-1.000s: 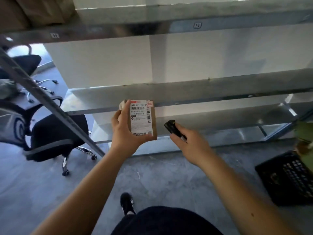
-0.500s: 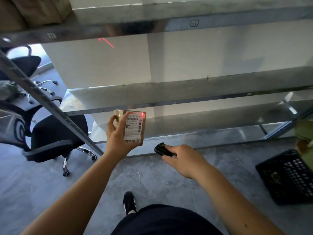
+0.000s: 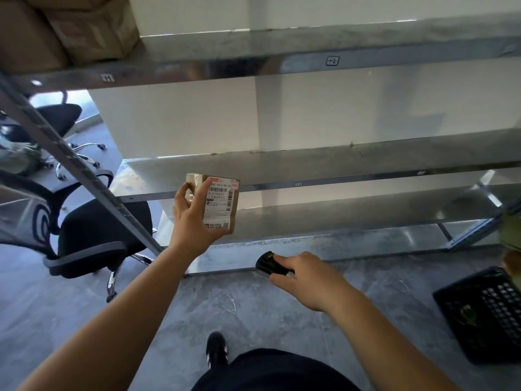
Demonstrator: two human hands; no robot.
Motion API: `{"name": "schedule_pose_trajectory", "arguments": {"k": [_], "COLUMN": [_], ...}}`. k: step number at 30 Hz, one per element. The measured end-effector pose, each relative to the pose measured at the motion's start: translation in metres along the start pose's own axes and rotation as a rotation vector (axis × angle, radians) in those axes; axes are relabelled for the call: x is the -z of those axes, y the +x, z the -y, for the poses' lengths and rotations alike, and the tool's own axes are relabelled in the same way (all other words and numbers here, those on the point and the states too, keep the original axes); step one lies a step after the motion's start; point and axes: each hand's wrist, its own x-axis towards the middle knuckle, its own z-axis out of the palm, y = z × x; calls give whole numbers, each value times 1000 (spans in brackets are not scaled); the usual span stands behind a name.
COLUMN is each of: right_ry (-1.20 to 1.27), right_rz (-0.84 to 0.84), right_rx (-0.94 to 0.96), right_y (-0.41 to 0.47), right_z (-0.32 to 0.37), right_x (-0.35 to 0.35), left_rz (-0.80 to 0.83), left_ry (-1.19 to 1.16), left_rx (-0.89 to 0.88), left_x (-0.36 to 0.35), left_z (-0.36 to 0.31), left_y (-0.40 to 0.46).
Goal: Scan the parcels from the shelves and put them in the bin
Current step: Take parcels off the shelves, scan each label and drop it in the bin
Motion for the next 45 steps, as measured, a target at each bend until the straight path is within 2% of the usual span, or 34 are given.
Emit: {"name": "schedule_pose_trajectory", "arguments": {"k": [5,13,19,23,33,39,45], "right_ry": [52,-32,9,-27,-119,-73,18], "right_rz": [-50,-195,-325,-383,-532,-581,-677], "right_rx": [-26,-144,-275,-428,-819,-1017,-1141], "right_y": [5,12,21,26,13,-11,-33], "right_z": [-2,2,5,10,13,7,-19], "right_x": [0,0,-7,-8,-17,-31,-26], "left_rz": [-23,29,189,335,700,860,1024], "left_ry": [-71,-271,-384,-466,-593,-708,-722], "left_rx": [34,65,20,0,-221,-362,-490], "left_x": [0,-4,-14,-31,-82,-100,-129], "left_z": [-4,-13,-7,-4,-21,-58,-117], "left_y": [3,10,23,38,79,74,54]}}
